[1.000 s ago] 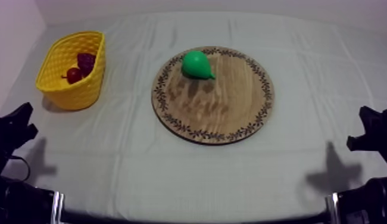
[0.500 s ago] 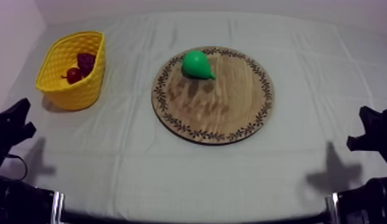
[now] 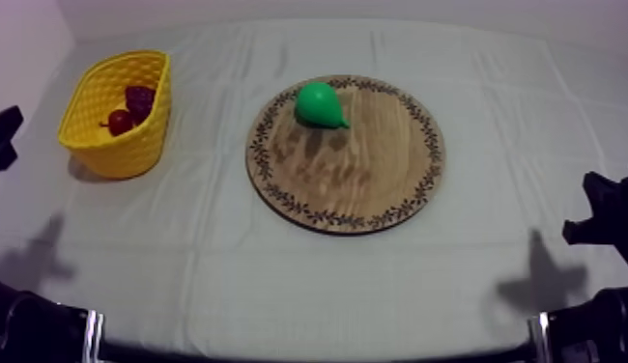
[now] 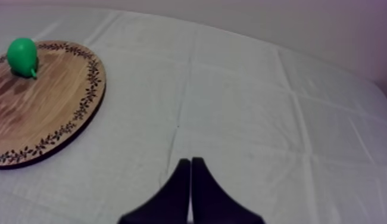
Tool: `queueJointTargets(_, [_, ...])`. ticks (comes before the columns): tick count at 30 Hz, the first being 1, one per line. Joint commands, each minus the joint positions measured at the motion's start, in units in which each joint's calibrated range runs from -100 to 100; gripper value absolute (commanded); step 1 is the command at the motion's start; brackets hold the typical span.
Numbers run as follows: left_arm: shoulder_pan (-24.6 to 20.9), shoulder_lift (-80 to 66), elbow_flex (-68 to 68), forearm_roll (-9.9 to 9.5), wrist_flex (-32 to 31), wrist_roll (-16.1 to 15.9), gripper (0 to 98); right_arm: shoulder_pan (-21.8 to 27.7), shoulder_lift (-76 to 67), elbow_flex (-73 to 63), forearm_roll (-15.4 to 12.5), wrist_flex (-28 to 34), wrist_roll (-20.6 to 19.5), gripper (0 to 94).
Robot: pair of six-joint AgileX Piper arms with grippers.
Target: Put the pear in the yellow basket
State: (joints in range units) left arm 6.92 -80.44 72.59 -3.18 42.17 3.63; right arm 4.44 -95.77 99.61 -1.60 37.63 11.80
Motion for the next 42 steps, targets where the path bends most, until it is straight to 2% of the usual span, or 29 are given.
queueJointTargets(1, [0.58, 4.51, -6.36, 0.07, 0.60, -0.53, 0.0, 0.01, 0.01, 0.05, 0.02, 0.04, 0.00, 0.5])
queueJointTargets(5, [2.82, 10.83, -12.94, -1.25, 1.81, -0.01, 0.0, 0.01, 0.01, 0.05, 0.02, 0.04, 0.00, 0.5])
queueJointTargets(10, [6.22, 19.67, -22.82, -3.26, 7.76, 1.37, 0.0, 0.01, 0.01, 0.05, 0.02, 0.04, 0.00, 0.5])
queueJointTargets(12, [7.55, 22.99, -26.67, -4.14, 9.09, 2.38, 0.0, 0.01, 0.01, 0.05, 0.02, 0.04, 0.00, 0.5])
queueJointTargets(16, [11.32, 28.10, -32.03, -7.07, 10.09, 5.27, 0.0, 0.01, 0.01, 0.05, 0.02, 0.04, 0.00, 0.5])
queueJointTargets(19, [13.67, 30.88, -34.28, -8.12, 9.98, 6.62, 0.0, 0.01, 0.01, 0.05, 0.02, 0.04, 0.00, 0.5])
queueJointTargets(30, [20.37, 47.60, -47.48, -8.63, 14.10, 10.58, 0.0, 0.01, 0.01, 0.05, 0.02, 0.04, 0.00, 0.5])
queueJointTargets(42, [23.31, 66.70, -59.51, -9.39, 14.81, 14.32, 0.0, 0.01, 0.01, 0.05, 0.02, 0.04, 0.00, 0.5])
